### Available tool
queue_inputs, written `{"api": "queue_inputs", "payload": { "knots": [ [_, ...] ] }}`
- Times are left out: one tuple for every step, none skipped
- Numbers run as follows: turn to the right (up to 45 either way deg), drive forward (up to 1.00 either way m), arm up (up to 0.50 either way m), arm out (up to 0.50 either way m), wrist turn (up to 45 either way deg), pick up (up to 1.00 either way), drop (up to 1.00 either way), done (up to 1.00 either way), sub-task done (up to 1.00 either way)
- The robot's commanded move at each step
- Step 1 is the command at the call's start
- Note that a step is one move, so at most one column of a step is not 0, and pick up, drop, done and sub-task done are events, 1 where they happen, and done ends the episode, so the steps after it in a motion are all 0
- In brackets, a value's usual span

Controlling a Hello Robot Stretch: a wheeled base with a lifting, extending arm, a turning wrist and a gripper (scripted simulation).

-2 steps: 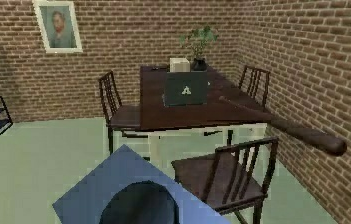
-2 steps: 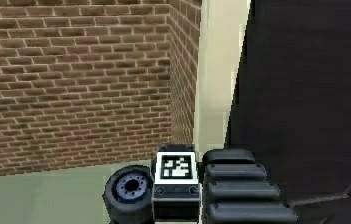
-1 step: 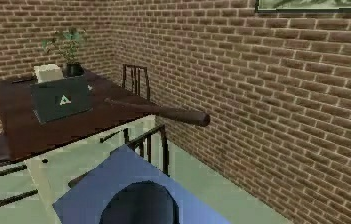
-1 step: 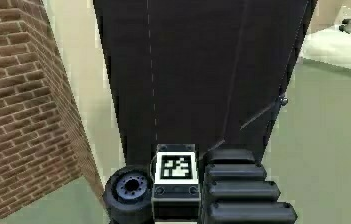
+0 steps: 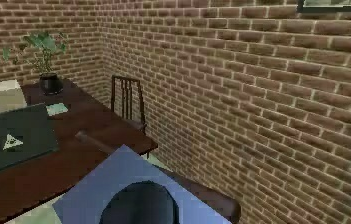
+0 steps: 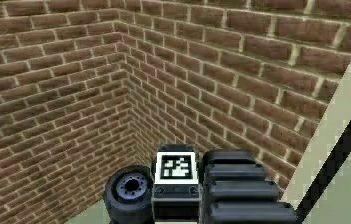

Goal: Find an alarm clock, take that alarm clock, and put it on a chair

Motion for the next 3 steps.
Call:
{"api": "queue_inputs", "payload": {
  "knots": [
    [-45.0, 0.00, 0.00, 0.00, 0.0, 0.00, 0.00, 0.00, 0.00],
    [-45.0, 0.00, 0.00, 0.00, 0.0, 0.00, 0.00, 0.00, 0.00],
    [-45.0, 0.00, 0.00, 0.00, 0.0, 0.00, 0.00, 0.00, 0.00]
  ]
}}
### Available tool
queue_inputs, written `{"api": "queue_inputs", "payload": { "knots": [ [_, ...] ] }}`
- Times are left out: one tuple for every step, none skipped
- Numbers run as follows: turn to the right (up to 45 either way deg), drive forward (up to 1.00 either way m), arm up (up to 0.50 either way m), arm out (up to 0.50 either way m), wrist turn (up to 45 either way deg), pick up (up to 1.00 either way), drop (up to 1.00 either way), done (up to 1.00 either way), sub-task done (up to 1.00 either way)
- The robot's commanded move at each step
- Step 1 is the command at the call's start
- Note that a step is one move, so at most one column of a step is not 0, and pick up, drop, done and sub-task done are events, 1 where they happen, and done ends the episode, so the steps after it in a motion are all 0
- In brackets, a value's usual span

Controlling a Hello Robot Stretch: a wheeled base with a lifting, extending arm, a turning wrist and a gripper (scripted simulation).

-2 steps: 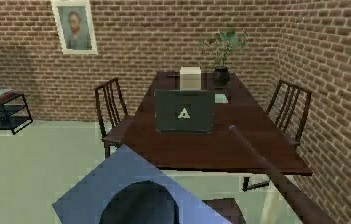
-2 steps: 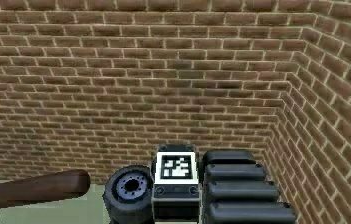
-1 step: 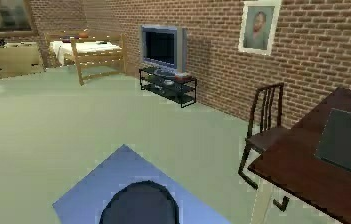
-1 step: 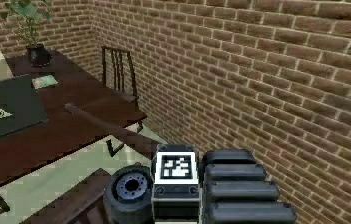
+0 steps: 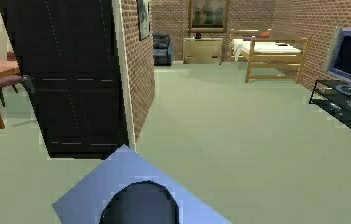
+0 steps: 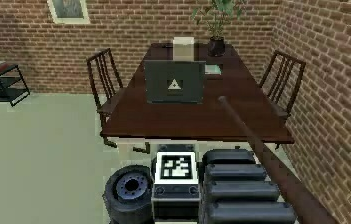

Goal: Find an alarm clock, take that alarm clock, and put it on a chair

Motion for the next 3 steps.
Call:
{"api": "queue_inputs", "payload": {
  "knots": [
    [-15.0, 0.00, 0.00, 0.00, 0.0, 0.00, 0.00, 0.00, 0.00],
    [45.0, 0.00, 0.00, 0.00, 0.0, 0.00, 0.00, 0.00, 0.00],
    [45.0, 0.00, 0.00, 0.00, 0.0, 0.00, 0.00, 0.00, 0.00]
  ]
}}
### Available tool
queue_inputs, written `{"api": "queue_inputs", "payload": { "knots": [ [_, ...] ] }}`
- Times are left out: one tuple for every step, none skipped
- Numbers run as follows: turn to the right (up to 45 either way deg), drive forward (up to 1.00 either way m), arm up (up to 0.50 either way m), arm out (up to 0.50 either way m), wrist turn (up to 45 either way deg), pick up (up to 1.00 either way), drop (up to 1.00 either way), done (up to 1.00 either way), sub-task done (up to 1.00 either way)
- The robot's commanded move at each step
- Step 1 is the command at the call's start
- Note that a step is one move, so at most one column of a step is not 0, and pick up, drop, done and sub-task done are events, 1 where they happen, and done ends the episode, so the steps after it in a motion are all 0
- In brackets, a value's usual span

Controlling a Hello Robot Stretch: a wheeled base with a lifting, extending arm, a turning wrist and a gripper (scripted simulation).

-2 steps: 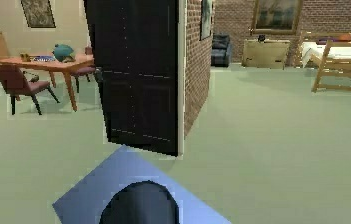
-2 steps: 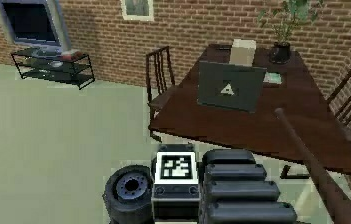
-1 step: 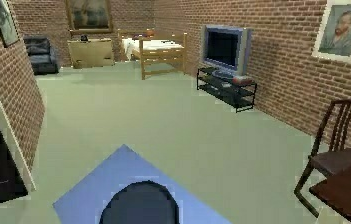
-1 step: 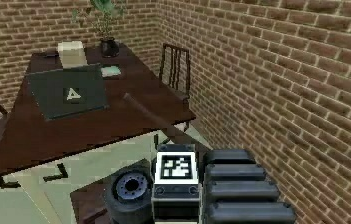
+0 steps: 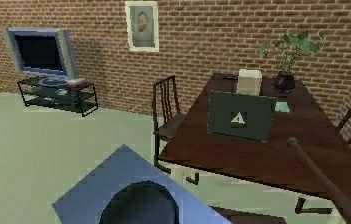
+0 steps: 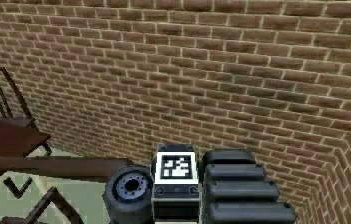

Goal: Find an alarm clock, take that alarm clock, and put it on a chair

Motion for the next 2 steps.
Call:
{"api": "queue_inputs", "payload": {
  "knots": [
    [42.0, 0.00, 0.00, 0.00, 0.0, 0.00, 0.00, 0.00, 0.00],
    [-45.0, 0.00, 0.00, 0.00, 0.0, 0.00, 0.00, 0.00, 0.00]
  ]
}}
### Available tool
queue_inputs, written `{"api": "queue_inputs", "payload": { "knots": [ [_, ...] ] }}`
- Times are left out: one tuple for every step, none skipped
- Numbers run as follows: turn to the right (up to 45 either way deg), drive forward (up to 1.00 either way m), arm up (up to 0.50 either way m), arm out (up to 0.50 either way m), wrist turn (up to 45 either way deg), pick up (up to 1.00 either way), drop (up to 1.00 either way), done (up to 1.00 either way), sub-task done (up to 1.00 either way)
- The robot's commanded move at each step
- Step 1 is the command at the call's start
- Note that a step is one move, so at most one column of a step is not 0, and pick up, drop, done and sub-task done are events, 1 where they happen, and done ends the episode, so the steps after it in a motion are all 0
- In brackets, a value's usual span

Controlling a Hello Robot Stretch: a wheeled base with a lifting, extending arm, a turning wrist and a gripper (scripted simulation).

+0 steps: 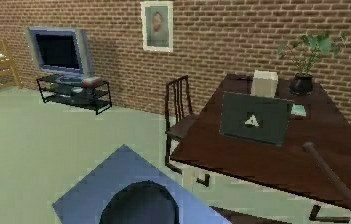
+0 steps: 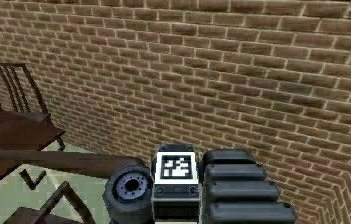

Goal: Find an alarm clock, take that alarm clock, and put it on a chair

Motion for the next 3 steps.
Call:
{"api": "queue_inputs", "payload": {
  "knots": [
    [-45.0, 0.00, 0.00, 0.00, 0.0, 0.00, 0.00, 0.00, 0.00],
    [-27.0, 0.00, 0.00, 0.00, 0.0, 0.00, 0.00, 0.00, 0.00],
    [0.0, 0.00, 0.00, 0.34, 0.0, 0.00, 0.00, 0.00, 0.00]
  ]
}}
